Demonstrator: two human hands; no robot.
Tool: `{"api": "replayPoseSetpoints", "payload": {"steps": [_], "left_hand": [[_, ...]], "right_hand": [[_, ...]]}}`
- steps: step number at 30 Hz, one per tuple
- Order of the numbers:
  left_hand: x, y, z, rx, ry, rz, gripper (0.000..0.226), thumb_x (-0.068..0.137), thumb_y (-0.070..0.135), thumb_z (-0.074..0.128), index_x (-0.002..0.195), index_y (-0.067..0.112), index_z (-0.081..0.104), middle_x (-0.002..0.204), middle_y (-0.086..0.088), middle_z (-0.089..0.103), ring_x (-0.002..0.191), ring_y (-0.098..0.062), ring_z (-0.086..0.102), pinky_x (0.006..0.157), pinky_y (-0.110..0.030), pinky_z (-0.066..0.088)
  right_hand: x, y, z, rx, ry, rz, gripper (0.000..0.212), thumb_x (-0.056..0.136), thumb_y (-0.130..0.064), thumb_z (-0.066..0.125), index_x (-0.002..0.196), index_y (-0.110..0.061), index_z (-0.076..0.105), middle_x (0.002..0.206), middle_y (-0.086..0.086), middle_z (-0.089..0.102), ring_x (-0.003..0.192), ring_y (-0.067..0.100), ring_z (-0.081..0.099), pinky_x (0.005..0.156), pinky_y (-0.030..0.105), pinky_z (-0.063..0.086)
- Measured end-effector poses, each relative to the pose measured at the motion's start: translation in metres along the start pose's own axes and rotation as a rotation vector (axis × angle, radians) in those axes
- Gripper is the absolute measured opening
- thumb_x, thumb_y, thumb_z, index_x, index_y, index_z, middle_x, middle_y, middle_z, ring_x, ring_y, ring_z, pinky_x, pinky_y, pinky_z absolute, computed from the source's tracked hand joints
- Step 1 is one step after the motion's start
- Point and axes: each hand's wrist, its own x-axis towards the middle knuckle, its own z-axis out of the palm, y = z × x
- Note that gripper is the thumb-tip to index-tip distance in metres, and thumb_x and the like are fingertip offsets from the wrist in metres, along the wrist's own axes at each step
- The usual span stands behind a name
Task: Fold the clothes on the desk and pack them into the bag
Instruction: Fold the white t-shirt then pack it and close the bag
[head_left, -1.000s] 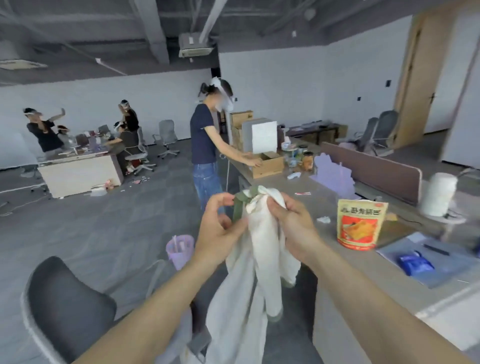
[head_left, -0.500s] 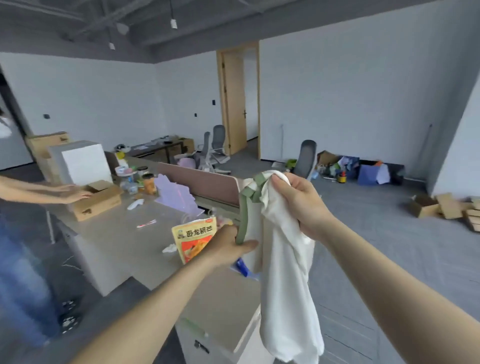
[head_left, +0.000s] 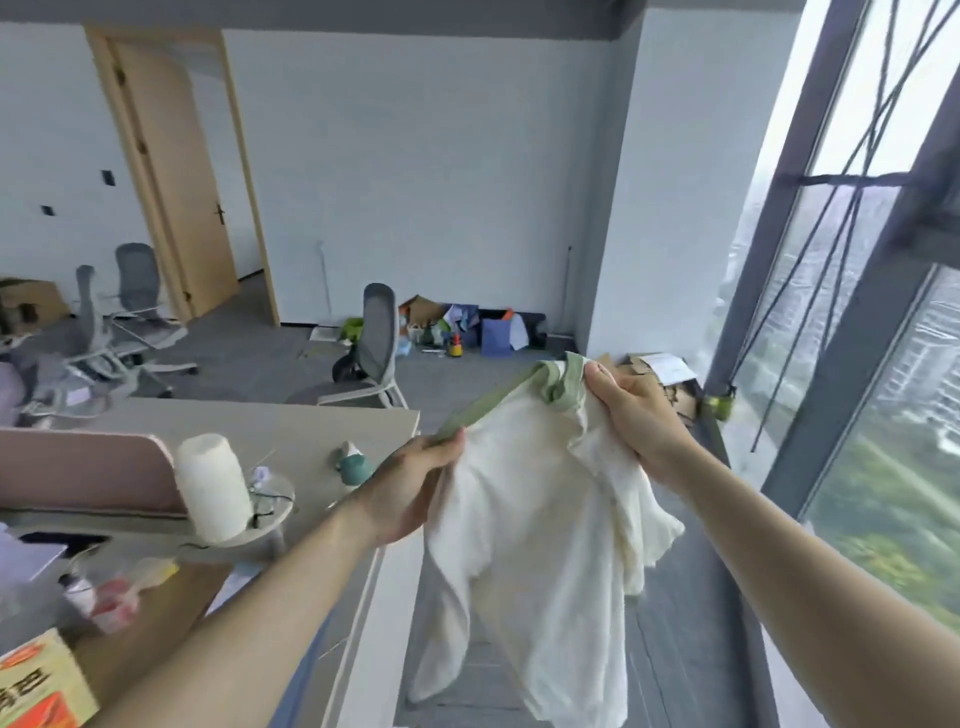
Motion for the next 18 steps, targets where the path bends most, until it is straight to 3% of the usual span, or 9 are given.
{"api": "replayPoseSetpoints", "payload": {"steps": [3,7,10,13,18], "left_hand": [[0.051,0.002,0.007,-0.075,-0.074,-0.001,0.04,0.095,0.031,0.055,0.115,0.0,0.071,0.122,-0.021,0.068,0.112,-0.03,0.067,0.092,-0.035,0.056],[0.129,0.002,0.008,-0.101,-0.115,0.004,0.06,0.09,0.041,0.053,0.13,-0.003,0.061,0.135,-0.026,0.059,0.129,-0.038,0.054,0.111,-0.046,0.042],[0.192,0.008,0.001,-0.085,-0.105,0.044,0.058,0.086,0.042,0.058,0.125,0.0,0.066,0.131,-0.023,0.062,0.122,-0.032,0.061,0.102,-0.039,0.05],[0.258,0.018,-0.011,-0.085,-0.091,0.063,0.062,0.085,0.046,0.059,0.129,0.002,0.062,0.133,-0.019,0.062,0.123,-0.029,0.061,0.1,-0.035,0.052],[0.359,0.039,-0.038,-0.128,0.016,0.097,0.054,0.096,0.041,0.05,0.128,0.0,0.064,0.135,-0.022,0.06,0.127,-0.034,0.057,0.108,-0.042,0.044]], "right_hand": [[0.046,0.026,-0.02,-0.063,0.051,0.002,0.096,0.064,-0.084,0.063,0.089,0.008,0.063,0.08,0.017,0.064,0.072,0.027,0.059,0.068,0.043,0.046],[0.117,0.056,-0.033,-0.144,0.104,-0.035,0.063,0.093,-0.054,0.054,0.08,0.008,0.059,0.071,0.007,0.054,0.066,0.018,0.05,0.064,0.034,0.04],[0.187,0.079,-0.04,-0.282,0.088,-0.11,0.053,0.097,-0.043,0.05,0.081,0.007,0.049,0.069,0.003,0.041,0.063,0.014,0.039,0.059,0.031,0.03],[0.266,0.101,-0.045,-0.324,0.044,-0.121,0.043,0.101,-0.032,0.049,0.083,0.007,0.051,0.067,0.003,0.042,0.062,0.014,0.039,0.057,0.03,0.028],[0.384,0.124,-0.042,-0.365,-0.106,-0.102,0.046,0.102,-0.032,0.049,0.061,-0.011,0.045,0.055,-0.01,0.039,0.056,0.009,0.036,0.056,0.027,0.025]]}}
